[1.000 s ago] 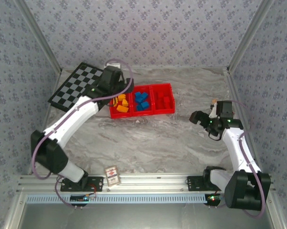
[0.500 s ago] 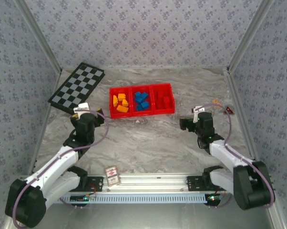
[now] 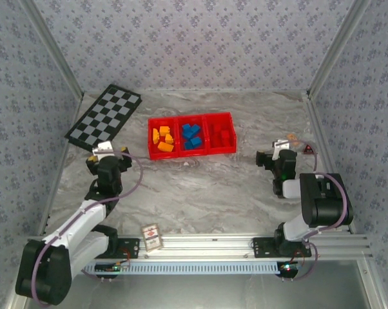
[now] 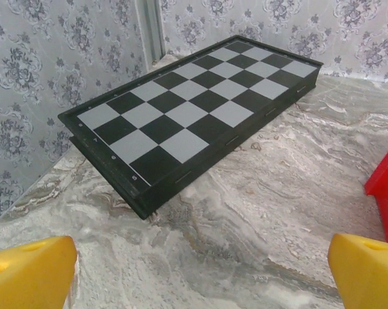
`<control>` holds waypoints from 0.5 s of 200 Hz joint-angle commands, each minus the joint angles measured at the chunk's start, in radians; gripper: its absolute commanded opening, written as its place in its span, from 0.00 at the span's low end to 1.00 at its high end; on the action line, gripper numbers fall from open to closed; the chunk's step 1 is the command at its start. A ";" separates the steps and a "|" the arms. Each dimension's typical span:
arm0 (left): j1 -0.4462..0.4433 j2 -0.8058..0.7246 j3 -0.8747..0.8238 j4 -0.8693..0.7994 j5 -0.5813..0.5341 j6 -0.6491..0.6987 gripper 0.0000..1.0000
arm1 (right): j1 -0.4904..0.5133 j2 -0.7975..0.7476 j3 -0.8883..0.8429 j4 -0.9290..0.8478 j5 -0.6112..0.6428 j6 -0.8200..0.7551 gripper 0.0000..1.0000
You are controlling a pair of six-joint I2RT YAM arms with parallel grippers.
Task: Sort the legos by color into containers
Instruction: Reset both arms
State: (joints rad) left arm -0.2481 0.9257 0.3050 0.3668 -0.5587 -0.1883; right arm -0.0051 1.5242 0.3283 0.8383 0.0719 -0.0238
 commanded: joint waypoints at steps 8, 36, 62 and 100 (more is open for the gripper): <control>0.097 0.115 -0.024 0.203 0.143 0.100 1.00 | 0.025 0.012 0.031 0.063 0.134 0.001 1.00; 0.205 0.336 -0.019 0.382 0.270 0.053 1.00 | 0.025 0.011 0.029 0.064 0.133 0.000 1.00; 0.217 0.466 0.071 0.381 0.366 0.155 1.00 | 0.027 0.011 0.030 0.065 0.135 -0.001 1.00; 0.246 0.633 0.087 0.537 0.492 0.177 1.00 | 0.025 0.011 0.032 0.061 0.132 0.001 1.00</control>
State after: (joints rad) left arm -0.0181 1.5383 0.3679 0.7490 -0.1875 -0.0517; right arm 0.0185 1.5261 0.3420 0.8726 0.1810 -0.0235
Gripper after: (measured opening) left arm 0.997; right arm 0.995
